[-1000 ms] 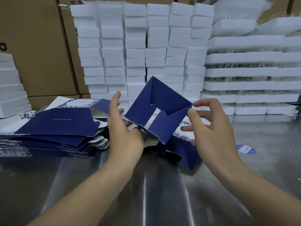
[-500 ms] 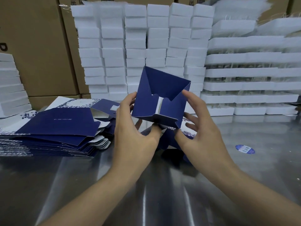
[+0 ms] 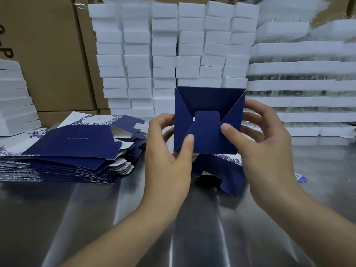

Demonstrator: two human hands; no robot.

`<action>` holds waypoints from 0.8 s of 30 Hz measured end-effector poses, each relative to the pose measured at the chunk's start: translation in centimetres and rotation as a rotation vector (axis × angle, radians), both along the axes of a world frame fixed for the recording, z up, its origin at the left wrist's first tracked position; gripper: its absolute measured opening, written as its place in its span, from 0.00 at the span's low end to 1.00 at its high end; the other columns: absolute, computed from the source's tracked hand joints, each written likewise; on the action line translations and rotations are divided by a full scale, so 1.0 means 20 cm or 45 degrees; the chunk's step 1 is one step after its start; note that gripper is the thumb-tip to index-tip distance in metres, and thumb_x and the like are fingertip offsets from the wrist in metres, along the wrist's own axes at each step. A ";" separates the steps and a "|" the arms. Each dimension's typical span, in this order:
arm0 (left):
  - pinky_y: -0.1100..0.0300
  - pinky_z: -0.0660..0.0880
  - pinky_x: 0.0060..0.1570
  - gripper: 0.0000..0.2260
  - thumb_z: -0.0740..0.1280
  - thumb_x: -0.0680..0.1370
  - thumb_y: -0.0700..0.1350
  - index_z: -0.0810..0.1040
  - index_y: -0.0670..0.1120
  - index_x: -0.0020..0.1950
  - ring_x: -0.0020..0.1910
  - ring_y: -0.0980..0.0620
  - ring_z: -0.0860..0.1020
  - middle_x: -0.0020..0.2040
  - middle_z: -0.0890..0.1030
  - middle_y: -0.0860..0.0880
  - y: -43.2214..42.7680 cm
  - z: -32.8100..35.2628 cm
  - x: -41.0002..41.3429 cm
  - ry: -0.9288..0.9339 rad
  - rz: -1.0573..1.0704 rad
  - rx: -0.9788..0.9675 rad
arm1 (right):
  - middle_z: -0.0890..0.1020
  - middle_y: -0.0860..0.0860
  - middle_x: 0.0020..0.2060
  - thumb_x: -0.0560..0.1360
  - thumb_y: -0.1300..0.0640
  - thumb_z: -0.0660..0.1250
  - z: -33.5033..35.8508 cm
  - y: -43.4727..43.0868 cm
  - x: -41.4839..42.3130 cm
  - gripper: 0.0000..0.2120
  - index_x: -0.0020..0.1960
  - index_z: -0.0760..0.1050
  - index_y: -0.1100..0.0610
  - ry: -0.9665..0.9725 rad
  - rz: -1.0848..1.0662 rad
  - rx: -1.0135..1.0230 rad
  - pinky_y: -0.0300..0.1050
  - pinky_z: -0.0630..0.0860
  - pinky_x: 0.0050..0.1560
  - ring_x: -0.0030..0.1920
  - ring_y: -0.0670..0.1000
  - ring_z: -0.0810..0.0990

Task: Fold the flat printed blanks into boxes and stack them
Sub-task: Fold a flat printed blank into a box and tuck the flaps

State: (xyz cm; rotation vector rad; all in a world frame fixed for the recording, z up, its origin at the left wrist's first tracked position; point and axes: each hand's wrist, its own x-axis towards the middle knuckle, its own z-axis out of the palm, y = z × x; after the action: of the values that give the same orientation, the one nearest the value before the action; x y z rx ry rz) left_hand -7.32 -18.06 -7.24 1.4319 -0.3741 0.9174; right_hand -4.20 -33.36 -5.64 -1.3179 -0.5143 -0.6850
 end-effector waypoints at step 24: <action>0.73 0.77 0.50 0.23 0.70 0.79 0.30 0.76 0.55 0.64 0.67 0.55 0.79 0.63 0.81 0.58 -0.03 0.02 -0.03 -0.051 0.033 -0.052 | 0.88 0.51 0.57 0.79 0.61 0.75 -0.04 0.08 -0.03 0.30 0.73 0.68 0.40 0.455 0.645 0.257 0.56 0.86 0.53 0.53 0.59 0.89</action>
State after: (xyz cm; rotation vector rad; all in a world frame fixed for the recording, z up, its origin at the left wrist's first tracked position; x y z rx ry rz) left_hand -7.85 -18.74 -6.91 1.3857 -0.3656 0.9707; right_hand -4.88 -31.77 -6.39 -1.0301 -0.4479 -0.0737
